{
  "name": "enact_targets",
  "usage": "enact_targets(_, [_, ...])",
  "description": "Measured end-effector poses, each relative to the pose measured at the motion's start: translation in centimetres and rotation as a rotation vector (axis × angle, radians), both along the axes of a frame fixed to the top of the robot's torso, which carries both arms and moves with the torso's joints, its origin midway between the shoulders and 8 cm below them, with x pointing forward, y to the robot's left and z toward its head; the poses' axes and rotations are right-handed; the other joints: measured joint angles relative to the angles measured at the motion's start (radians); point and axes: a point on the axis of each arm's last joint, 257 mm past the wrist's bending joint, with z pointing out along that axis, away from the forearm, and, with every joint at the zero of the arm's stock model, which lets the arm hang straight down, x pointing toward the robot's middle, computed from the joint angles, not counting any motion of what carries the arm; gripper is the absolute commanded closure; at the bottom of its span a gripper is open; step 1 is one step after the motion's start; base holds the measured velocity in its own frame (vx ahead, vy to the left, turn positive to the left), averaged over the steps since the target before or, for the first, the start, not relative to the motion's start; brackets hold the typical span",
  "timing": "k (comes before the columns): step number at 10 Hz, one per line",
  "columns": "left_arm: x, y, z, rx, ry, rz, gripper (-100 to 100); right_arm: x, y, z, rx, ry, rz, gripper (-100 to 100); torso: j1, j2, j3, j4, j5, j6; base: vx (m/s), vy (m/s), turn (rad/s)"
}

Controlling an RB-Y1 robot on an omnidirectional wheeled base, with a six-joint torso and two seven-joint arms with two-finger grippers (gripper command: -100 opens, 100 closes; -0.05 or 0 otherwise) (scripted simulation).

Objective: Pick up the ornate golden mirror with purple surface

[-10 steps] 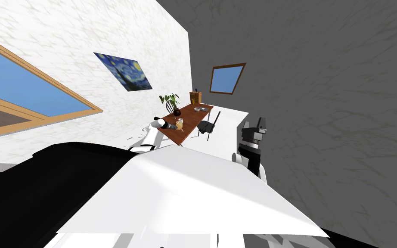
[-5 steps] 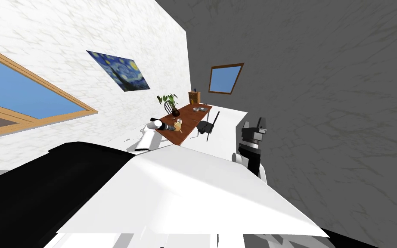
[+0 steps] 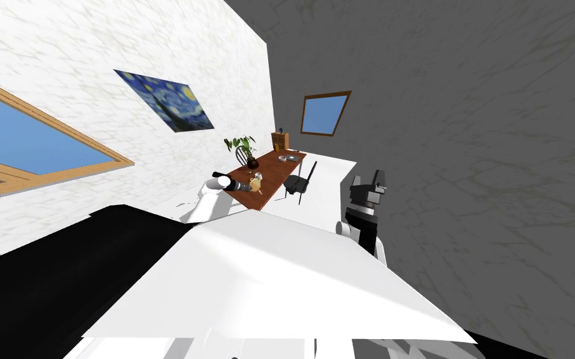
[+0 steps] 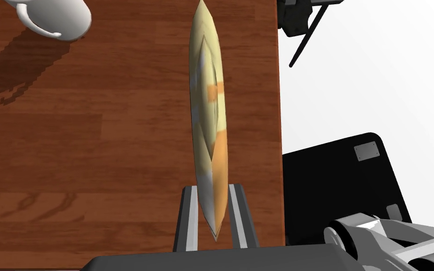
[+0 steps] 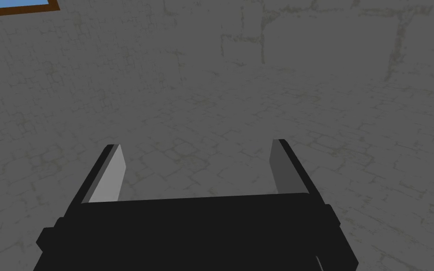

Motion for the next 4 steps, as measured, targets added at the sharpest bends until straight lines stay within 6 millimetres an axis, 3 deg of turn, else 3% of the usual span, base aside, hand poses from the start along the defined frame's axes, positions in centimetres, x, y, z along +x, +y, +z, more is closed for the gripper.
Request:
enact_targets(3, [-0.77, -0.55, 0.81, 0.026, -0.010, -0.025, 100, 0.00, 0.00, 0.00, 0.000, 0.000, 0.000, 0, -0.001, 0.003, 0.002, 0.001, -0.001, 0.001, 0.003, 0.002, 0.005])
enact_targets(4, [-0.74, -0.58, 0.86, 0.027, -0.011, -0.026, 0, 0.00, 0.00, 0.00, 0.000, 0.000, 0.000, 0, -0.001, 0.003, 0.002, 0.002, -0.001, 0.000, 0.000, 0.000, 0.000])
